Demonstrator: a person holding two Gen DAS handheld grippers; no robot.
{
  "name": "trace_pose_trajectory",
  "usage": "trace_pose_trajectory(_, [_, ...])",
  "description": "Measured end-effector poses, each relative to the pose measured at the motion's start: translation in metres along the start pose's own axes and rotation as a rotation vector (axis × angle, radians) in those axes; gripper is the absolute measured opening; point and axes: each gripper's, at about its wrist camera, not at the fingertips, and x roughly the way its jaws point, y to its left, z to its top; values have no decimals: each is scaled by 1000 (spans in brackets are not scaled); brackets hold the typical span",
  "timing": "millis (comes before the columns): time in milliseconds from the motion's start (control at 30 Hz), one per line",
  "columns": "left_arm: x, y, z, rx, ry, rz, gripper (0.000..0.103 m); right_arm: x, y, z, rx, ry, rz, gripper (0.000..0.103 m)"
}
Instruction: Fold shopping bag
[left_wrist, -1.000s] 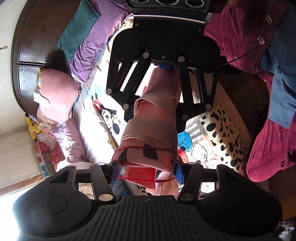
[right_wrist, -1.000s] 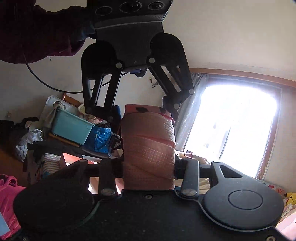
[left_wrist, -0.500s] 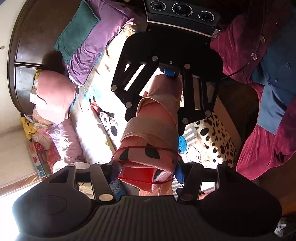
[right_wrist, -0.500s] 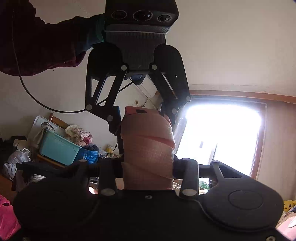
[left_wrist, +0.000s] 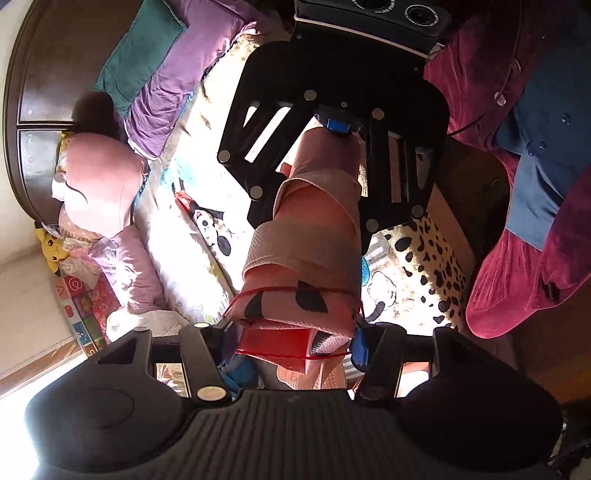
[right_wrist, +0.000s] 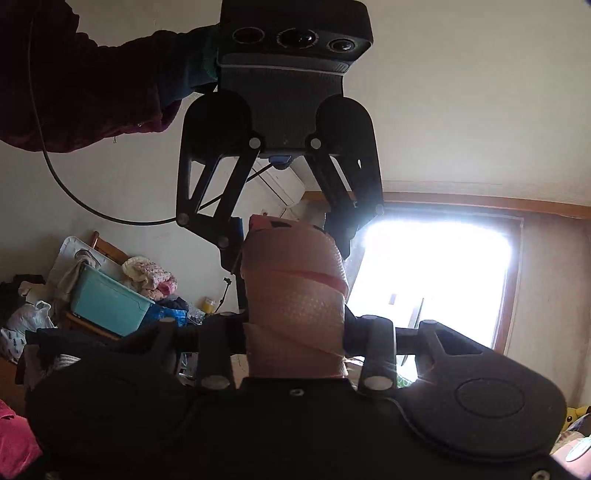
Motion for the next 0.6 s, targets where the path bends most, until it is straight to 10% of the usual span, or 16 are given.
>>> trace_pose_trajectory(600, [-13, 2, -11, -104, -71, -1, 56, -8, 5, 9, 6, -60, -38, 37])
